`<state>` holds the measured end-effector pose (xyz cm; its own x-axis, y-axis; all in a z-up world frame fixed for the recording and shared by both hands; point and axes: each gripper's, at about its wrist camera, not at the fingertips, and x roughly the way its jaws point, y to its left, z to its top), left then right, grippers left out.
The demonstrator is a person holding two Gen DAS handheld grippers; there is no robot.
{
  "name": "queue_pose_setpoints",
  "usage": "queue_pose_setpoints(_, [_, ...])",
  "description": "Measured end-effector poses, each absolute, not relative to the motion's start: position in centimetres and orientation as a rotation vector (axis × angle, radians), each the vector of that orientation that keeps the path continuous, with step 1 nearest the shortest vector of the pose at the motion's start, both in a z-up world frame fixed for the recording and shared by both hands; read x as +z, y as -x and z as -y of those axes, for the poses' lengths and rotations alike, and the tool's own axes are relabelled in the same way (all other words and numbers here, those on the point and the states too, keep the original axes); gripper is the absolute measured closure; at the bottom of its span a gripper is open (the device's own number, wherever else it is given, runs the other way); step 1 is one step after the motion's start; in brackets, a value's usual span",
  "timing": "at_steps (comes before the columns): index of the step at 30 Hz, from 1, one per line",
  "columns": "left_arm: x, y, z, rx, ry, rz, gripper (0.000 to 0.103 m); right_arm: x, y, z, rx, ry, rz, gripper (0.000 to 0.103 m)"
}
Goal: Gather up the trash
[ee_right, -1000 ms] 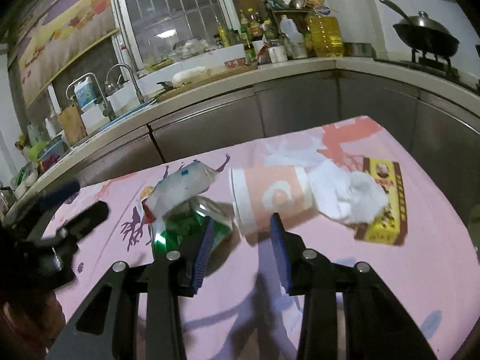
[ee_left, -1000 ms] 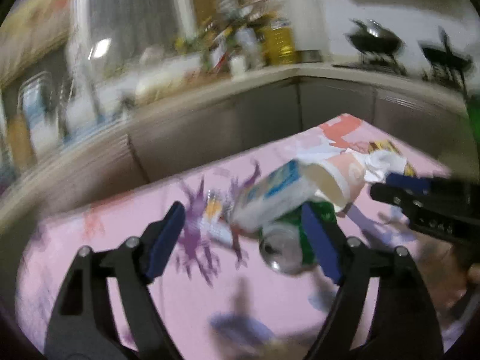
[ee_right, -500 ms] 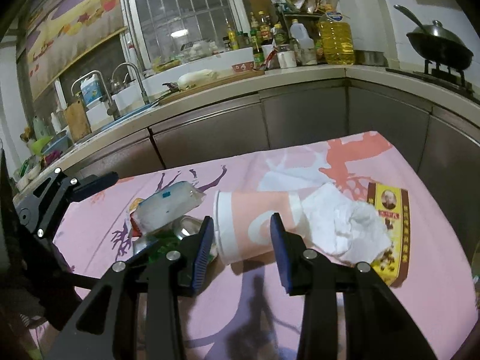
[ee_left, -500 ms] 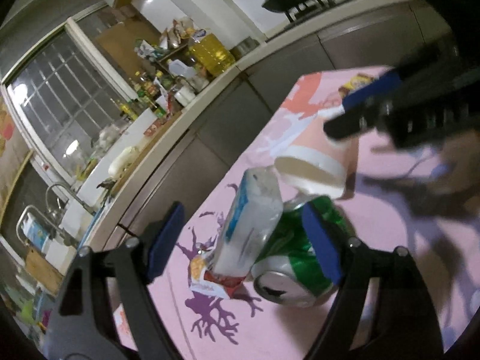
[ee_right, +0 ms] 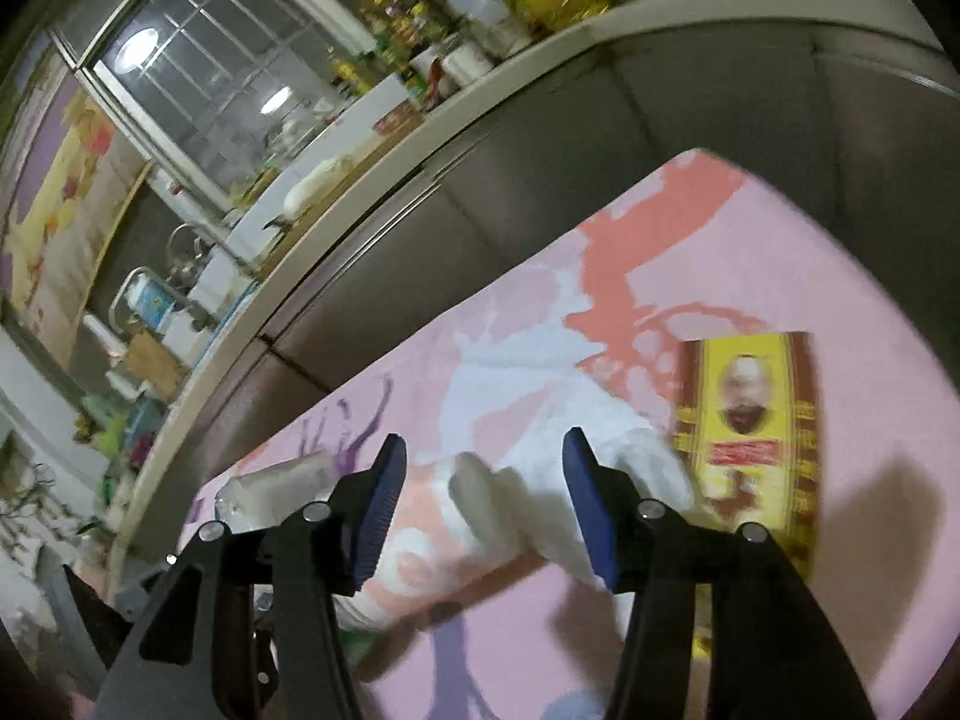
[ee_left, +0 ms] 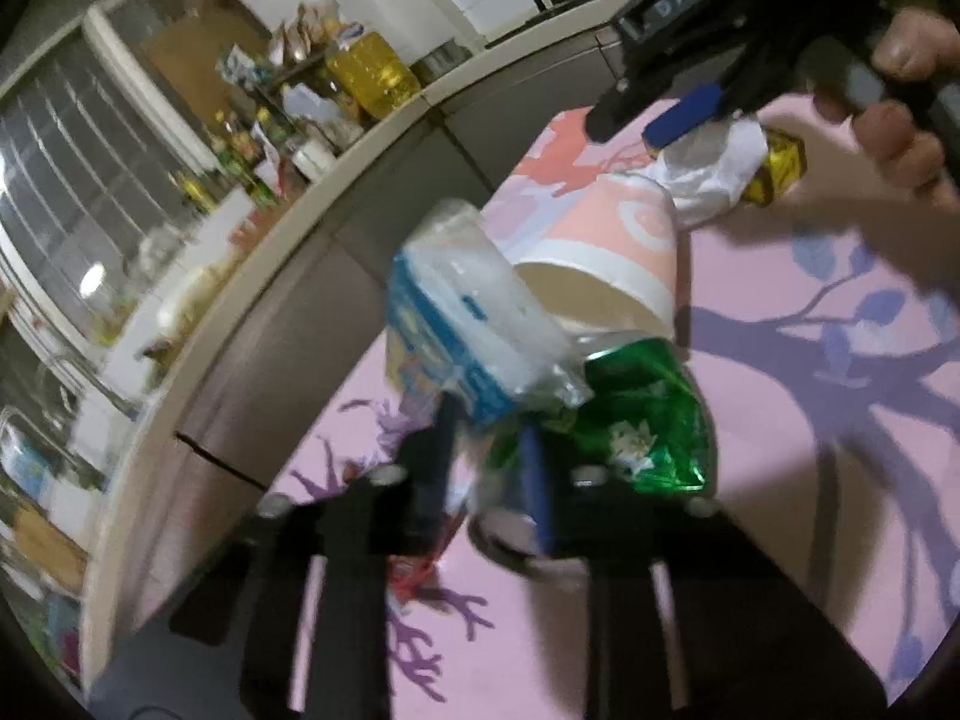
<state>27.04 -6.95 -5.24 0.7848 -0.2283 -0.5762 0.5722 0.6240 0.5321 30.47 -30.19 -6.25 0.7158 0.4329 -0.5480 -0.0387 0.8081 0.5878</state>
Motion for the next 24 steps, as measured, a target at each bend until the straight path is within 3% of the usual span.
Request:
queue_pose_setpoints(7, [-4.1,-25.8,4.3,-0.527,-0.623,-0.550,0.099,-6.4,-30.0,25.8,0.389,-0.410,-0.835,0.052])
queue_pose_setpoints(22, [-4.5,-13.5,-3.7,-0.514,-0.249,-0.689,0.098,-7.6,-13.8,23.2,0.533,-0.411,-0.865,0.052])
queue_pose_setpoints(24, [-4.5,-12.7,-4.7,-0.503,-0.199,-0.716,0.092,-7.2,-12.9,24.0,0.505,-0.427,-0.838,0.052])
